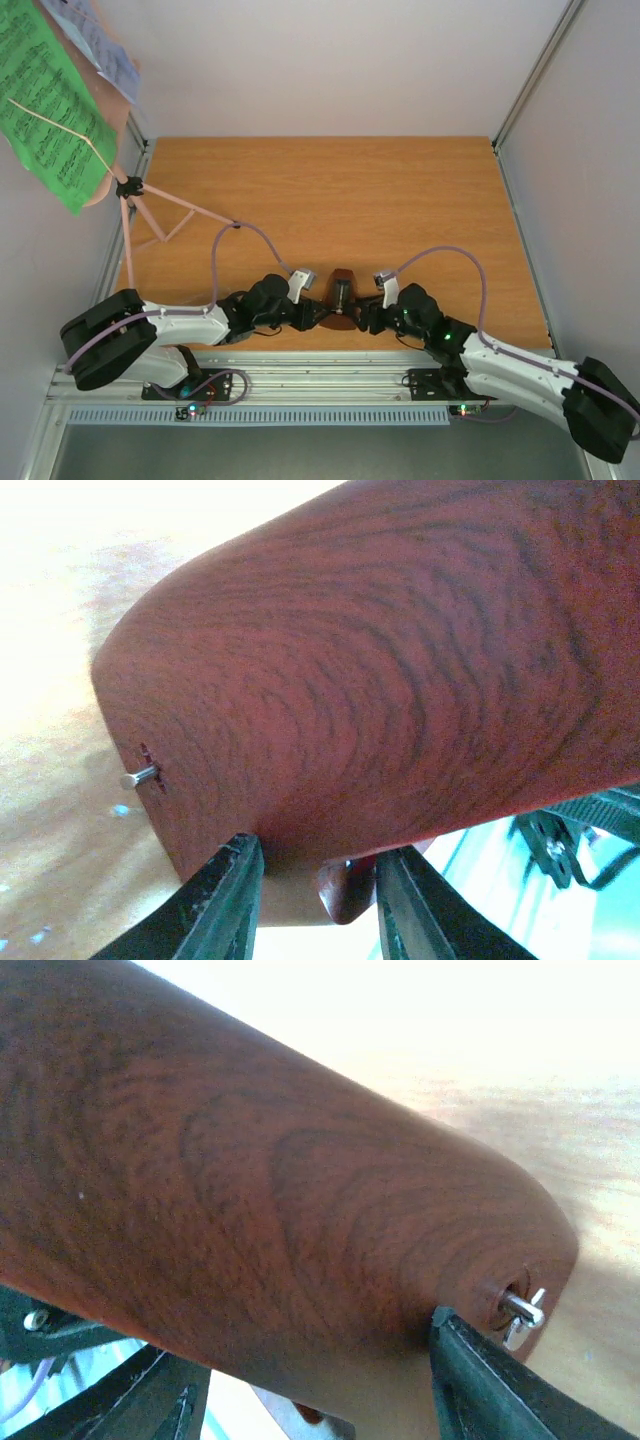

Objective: Pack up the instrument practice props

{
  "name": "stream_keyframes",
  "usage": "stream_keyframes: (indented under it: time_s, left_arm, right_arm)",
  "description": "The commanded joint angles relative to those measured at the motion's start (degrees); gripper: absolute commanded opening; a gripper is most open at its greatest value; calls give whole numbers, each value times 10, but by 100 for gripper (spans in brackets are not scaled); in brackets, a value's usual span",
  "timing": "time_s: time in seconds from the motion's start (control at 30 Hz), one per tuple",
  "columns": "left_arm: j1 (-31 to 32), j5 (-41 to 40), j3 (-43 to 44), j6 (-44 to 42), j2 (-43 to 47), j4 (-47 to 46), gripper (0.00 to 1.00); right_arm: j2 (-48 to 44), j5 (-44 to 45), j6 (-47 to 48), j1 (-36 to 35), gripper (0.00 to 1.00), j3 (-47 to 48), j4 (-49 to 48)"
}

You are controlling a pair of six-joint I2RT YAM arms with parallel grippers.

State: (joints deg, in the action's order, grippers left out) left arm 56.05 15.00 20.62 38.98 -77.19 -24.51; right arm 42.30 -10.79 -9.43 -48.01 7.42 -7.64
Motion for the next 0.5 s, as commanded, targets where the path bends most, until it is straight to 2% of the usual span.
stream_keyframes:
  time_s: [0.0, 0.3, 0.47]
  left_arm:
    - [5, -24, 3, -8, 5, -14, 33]
    - [-19, -99, 10, -14, 43, 57, 33]
    - [-45, -75, 0, -14, 74, 62, 35]
  right_arm:
    - [103, -3, 2, -13, 60, -5, -142]
    - [309, -1, -4, -16, 59, 7, -340]
    - [351, 0, -8, -16, 59, 2, -392]
